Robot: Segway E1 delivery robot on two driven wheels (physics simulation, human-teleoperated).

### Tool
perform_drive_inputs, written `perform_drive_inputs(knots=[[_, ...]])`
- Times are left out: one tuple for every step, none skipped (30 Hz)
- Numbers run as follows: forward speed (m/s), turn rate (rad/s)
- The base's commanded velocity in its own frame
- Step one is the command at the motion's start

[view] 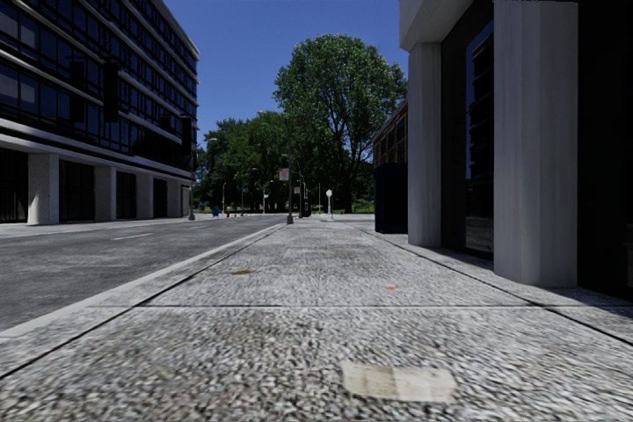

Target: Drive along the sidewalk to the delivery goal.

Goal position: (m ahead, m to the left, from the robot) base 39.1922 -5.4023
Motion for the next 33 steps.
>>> perform_drive_inputs(knots=[[2.00, 0.00], [2.00, 0.00], [2.00, 0.00], [2.00, 0.00], [2.00, 0.00], [2.00, 0.00], [2.00, 0.00], [2.00, 0.00], [2.00, 0.00], [2.00, 0.00], [2.00, 0.00], [2.00, 0.00], [2.00, 0.00], [2.00, 0.00], [2.00, 0.00], [2.00, 0.00], [2.00, 0.00], [2.00, 0.00], [2.00, 0.00], [2.00, 0.00], [2.00, 0.00], [2.00, 0.00], [2.00, 0.00], [2.00, 0.00], [2.00, 0.00], [2.00, 0.00], [2.00, 0.00], [2.00, 0.00], [2.00, 0.00], [2.00, 0.00], [2.00, 0.00], [2.00, 0.00], [2.00, 0.00]])
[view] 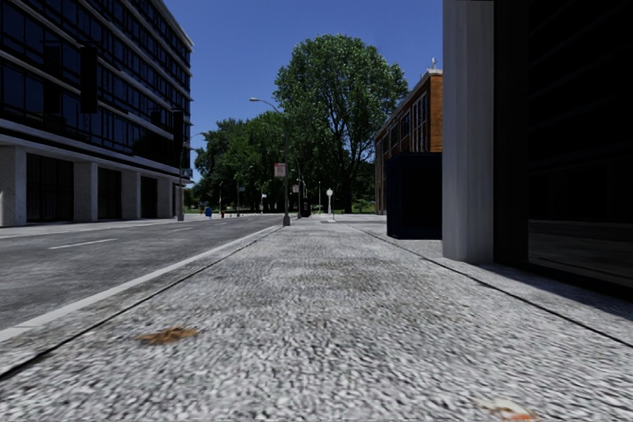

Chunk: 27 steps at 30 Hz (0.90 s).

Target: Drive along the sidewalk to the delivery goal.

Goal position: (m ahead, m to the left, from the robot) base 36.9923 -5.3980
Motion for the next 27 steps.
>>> perform_drive_inputs(knots=[[2.00, 0.00], [2.00, 0.00], [2.00, 0.00], [2.00, 0.00], [2.00, 0.00], [2.00, 0.00], [2.00, 0.00], [2.00, 0.00], [2.00, 0.00], [2.00, 0.00], [2.00, 0.00], [2.00, 0.00], [2.00, 0.00], [2.00, 0.00], [2.00, 0.00], [2.00, 0.00], [2.00, 0.00], [2.00, 0.00], [2.00, 0.00], [2.00, 0.00], [2.00, 0.00], [2.00, 0.00], [2.00, 0.00], [2.00, 0.00], [2.00, 0.00], [2.00, 0.00], [2.00, 0.00]])
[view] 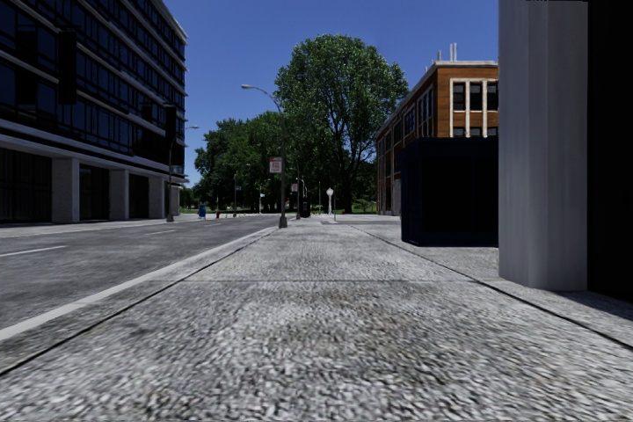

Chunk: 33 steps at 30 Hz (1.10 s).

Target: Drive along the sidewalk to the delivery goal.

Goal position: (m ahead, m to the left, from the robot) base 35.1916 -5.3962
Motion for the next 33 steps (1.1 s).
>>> perform_drive_inputs(knots=[[2.00, 0.00], [2.00, 0.00], [2.00, 0.00], [2.00, 0.00], [2.00, 0.00], [2.00, 0.00], [2.00, 0.00], [2.00, 0.00], [2.00, 0.00], [2.00, 0.00], [2.00, 0.00], [2.00, 0.00], [2.00, 0.00], [2.00, 0.00], [2.00, 0.00], [2.00, 0.00], [2.00, 0.00], [2.00, 0.00], [2.00, 0.00], [2.00, 0.00], [2.00, 0.00], [2.00, 0.00], [2.00, 0.00], [2.00, 0.08], [2.00, 0.14], [2.00, 0.24], [2.00, 0.24], [2.00, 0.27], [2.00, 0.28], [2.00, 0.28], [2.00, 0.28], [2.00, 0.29], [2.00, 0.29]])
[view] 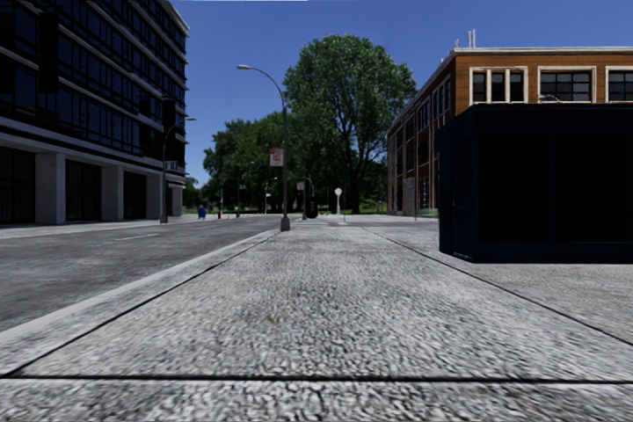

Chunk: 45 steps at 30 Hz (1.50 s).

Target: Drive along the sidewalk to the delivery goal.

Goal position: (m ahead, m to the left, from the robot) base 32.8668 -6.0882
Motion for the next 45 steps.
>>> perform_drive_inputs(knots=[[2.00, 0.29], [2.00, 0.23], [2.00, 0.12], [2.00, 0.00], [2.00, 0.00], [2.00, 0.00], [2.00, 0.00], [2.00, 0.00], [2.00, 0.00], [2.00, 0.00], [2.00, 0.00], [2.00, 0.00], [2.00, 0.00], [2.00, 0.00], [2.00, 0.00], [2.00, 0.00], [2.00, 0.00], [2.00, 0.00], [2.00, 0.00], [2.00, 0.00], [2.00, 0.00], [2.00, 0.00], [2.00, 0.00], [2.00, 0.00], [2.00, 0.00], [2.00, 0.00], [2.00, 0.00], [2.00, 0.00], [2.00, 0.00], [2.00, 0.00], [2.00, 0.00], [2.00, 0.00], [2.00, 0.00], [2.00, 0.00], [2.00, 0.00], [2.00, 0.00], [2.00, 0.00], [2.00, 0.00], [2.00, 0.00], [2.00, 0.00], [2.00, 0.00], [2.00, 0.00], [2.00, 0.00], [2.00, 0.00], [2.00, 0.00]])
